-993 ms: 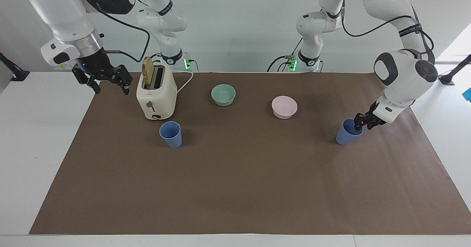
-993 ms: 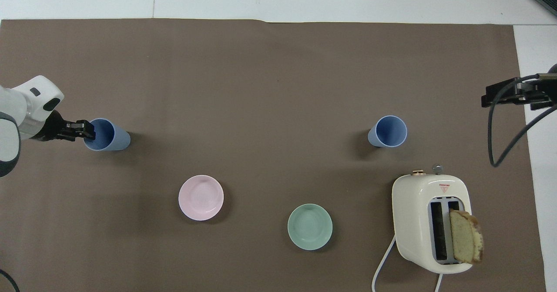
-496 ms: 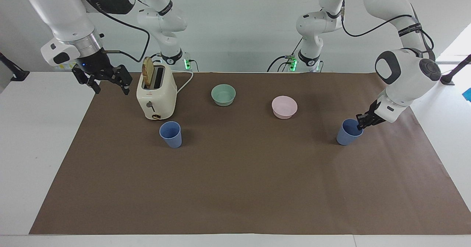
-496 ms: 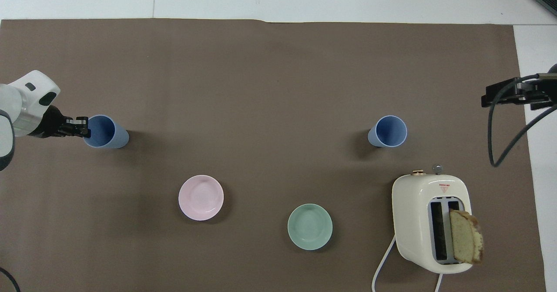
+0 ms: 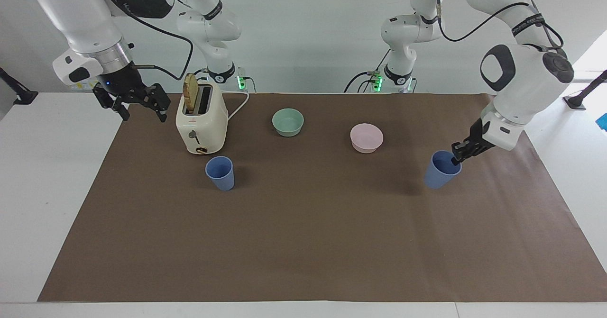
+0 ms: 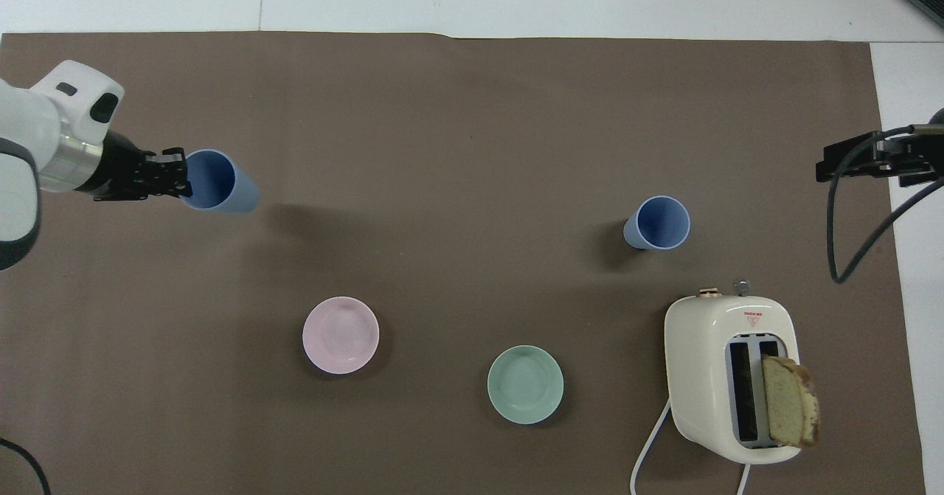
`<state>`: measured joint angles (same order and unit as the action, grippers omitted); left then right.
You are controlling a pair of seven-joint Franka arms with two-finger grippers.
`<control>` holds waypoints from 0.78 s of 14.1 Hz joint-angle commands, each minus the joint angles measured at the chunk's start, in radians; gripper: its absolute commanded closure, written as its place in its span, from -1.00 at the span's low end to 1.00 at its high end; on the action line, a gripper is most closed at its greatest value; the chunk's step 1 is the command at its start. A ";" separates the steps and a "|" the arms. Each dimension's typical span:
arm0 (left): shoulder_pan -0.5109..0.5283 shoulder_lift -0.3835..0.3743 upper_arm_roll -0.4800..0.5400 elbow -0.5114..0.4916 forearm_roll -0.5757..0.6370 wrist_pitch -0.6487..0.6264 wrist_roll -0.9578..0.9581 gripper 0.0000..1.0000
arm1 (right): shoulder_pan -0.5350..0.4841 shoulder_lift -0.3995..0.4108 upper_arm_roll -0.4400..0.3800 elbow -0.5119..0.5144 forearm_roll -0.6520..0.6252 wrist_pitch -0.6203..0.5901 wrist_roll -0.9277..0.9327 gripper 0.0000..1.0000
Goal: Stack blue cups with both arms
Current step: 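Carry the blue cup with the left gripper toward the table center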
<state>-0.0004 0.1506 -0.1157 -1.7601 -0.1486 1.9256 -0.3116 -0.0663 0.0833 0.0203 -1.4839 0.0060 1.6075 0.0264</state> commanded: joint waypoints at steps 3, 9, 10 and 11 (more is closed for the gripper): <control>-0.197 0.001 0.011 0.004 -0.008 0.056 -0.251 1.00 | -0.004 -0.011 0.003 -0.012 -0.001 0.000 -0.014 -1.00; -0.346 0.061 0.011 -0.004 -0.008 0.167 -0.388 1.00 | -0.004 -0.011 0.004 -0.012 -0.001 0.000 -0.014 -1.00; -0.357 0.063 0.011 -0.013 -0.008 0.176 -0.402 1.00 | -0.004 -0.011 0.004 -0.012 -0.001 0.000 -0.016 -1.00; -0.377 0.067 0.011 -0.027 -0.009 0.196 -0.415 1.00 | -0.004 -0.011 0.003 -0.012 -0.001 -0.001 -0.017 -1.00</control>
<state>-0.3391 0.2127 -0.1227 -1.7641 -0.1490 2.0785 -0.7001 -0.0663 0.0833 0.0203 -1.4839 0.0060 1.6075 0.0264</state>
